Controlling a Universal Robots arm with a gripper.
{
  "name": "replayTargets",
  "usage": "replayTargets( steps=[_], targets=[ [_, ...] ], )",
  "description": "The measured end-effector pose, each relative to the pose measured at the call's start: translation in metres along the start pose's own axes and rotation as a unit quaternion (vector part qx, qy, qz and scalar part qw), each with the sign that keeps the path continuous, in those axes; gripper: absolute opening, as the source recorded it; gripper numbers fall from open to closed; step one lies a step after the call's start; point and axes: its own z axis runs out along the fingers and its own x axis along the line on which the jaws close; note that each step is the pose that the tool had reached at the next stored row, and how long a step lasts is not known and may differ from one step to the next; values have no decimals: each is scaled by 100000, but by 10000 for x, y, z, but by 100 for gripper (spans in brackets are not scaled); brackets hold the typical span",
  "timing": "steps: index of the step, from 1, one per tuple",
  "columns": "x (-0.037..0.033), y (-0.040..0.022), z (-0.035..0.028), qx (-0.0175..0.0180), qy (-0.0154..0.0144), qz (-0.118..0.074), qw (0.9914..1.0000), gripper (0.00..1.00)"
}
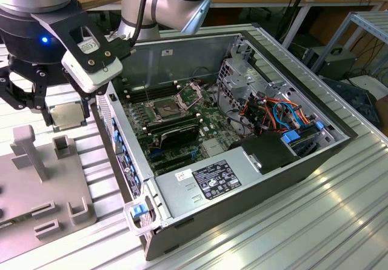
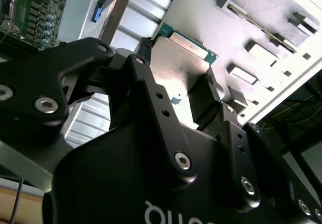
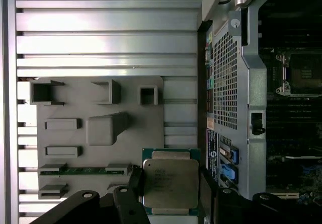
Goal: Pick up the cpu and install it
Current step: 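Pick up the cpu and move it towards the insertion slot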
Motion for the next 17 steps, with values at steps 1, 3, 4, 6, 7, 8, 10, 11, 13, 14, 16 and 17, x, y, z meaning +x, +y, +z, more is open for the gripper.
replayTargets(
  steps=[1,3,4,6,7,8,10,11,13,14,16,17],
  targets=[
    [-9,0,1,-4,-5,0,100000,55],
    [-38,0,0,-3,-4,0,100000,55],
    [-55,0,1,-6,-8,-2,100000,55],
    [-91,1,0,-3,-3,1,100000,55],
    [-109,1,0,-4,-5,-2,100000,55],
    [-125,1,0,-3,-4,-1,100000,55],
    [-151,1,0,-6,-6,1,100000,55],
    [-164,1,0,-3,-4,2,100000,55],
    [-197,2,0,-3,-4,2,100000,55],
    [-210,1,0,-3,-5,0,100000,55],
    [-242,2,-1,-1,0,1,100000,55],
    [-254,2,-1,-1,-1,-5,100000,55]
  ],
)
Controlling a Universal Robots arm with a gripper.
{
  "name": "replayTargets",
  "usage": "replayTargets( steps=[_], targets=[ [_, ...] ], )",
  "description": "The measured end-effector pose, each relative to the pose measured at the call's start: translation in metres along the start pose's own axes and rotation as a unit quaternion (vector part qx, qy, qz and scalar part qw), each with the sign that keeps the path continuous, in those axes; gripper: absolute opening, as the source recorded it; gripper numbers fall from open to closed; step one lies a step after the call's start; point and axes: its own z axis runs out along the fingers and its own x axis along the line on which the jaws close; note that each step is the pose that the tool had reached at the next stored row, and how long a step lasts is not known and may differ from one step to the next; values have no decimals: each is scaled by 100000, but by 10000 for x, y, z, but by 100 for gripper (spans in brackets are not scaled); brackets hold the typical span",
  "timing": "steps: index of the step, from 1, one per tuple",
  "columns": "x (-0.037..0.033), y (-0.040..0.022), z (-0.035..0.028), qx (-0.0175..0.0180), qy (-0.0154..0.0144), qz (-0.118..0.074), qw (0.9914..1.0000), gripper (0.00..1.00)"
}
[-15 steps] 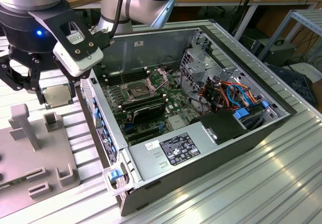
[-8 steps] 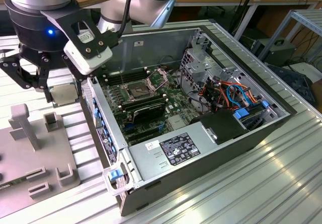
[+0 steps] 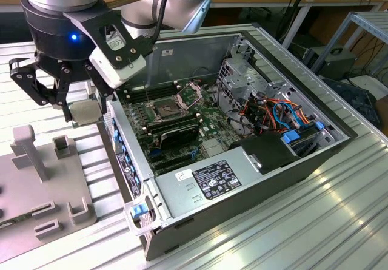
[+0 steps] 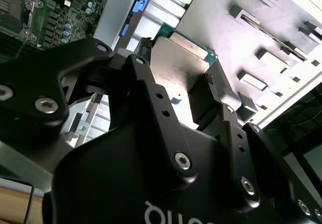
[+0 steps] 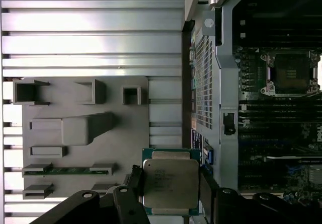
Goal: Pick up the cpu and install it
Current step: 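Pick up the cpu and move it towards the insertion slot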
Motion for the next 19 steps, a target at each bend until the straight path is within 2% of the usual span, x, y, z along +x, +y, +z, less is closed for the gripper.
replayTargets(
  steps=[6,19],
  targets=[
    [-71,1,0,-2,-4,8,100000,55],
    [-279,2,-1,0,-1,7,100000,55]
  ],
)
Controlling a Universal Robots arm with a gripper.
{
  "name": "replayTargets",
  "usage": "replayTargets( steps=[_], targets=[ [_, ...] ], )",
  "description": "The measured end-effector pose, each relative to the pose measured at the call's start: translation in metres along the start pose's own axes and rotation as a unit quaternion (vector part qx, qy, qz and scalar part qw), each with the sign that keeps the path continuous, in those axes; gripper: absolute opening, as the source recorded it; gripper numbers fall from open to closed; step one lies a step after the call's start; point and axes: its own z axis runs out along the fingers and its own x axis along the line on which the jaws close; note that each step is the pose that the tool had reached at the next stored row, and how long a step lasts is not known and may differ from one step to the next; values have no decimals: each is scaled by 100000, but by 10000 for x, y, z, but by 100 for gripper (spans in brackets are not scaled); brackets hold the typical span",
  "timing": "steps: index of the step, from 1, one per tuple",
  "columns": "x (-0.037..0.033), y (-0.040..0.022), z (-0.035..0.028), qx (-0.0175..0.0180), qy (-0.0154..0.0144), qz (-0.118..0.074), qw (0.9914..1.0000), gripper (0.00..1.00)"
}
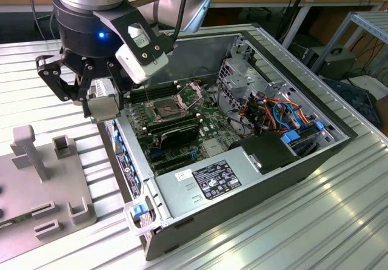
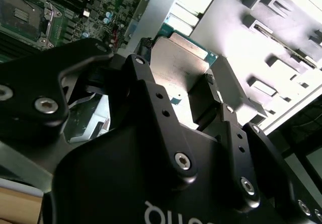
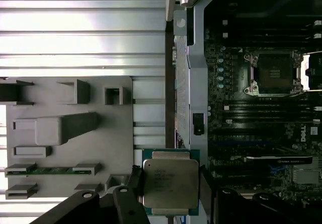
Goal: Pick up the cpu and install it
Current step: 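Pick up the cpu and move it towards the insertion slot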
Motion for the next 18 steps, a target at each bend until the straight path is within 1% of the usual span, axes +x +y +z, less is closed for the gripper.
replayTargets(
  steps=[1,3,5,7,13,18],
  targets=[
    [-16,0,0,-3,1,-5,100000,55],
    [-89,0,0,-3,-1,-2,100000,55],
    [-131,1,0,-2,-3,-4,100000,55],
    [-205,1,0,-3,-1,-1,100000,55],
    [-320,2,-1,-3,0,-4,100000,55],
    [-382,3,-1,-5,-4,-1,100000,55]
  ],
)
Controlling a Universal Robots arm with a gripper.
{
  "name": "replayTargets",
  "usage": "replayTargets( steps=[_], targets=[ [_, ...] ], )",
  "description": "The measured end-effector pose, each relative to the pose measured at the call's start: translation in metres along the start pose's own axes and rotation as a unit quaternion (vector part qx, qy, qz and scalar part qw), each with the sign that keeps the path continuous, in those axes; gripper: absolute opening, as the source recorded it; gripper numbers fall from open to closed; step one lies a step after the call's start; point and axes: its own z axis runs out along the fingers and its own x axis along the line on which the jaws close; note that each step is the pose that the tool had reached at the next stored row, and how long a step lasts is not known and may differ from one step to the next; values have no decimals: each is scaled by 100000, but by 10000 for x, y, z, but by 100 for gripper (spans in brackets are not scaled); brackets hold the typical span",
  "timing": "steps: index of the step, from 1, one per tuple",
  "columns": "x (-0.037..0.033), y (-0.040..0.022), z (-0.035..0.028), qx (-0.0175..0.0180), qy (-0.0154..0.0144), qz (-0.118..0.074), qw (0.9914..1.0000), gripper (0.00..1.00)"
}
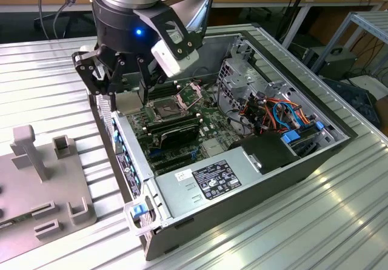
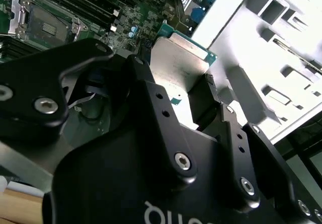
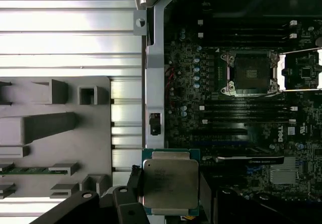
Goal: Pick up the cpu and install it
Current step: 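Pick up the cpu and move it towards the insertion slot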
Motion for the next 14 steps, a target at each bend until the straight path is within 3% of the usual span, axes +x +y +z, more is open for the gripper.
replayTargets(
  steps=[14],
  targets=[
    [-192,1,-1,3,4,-1,100000,55]
  ],
)
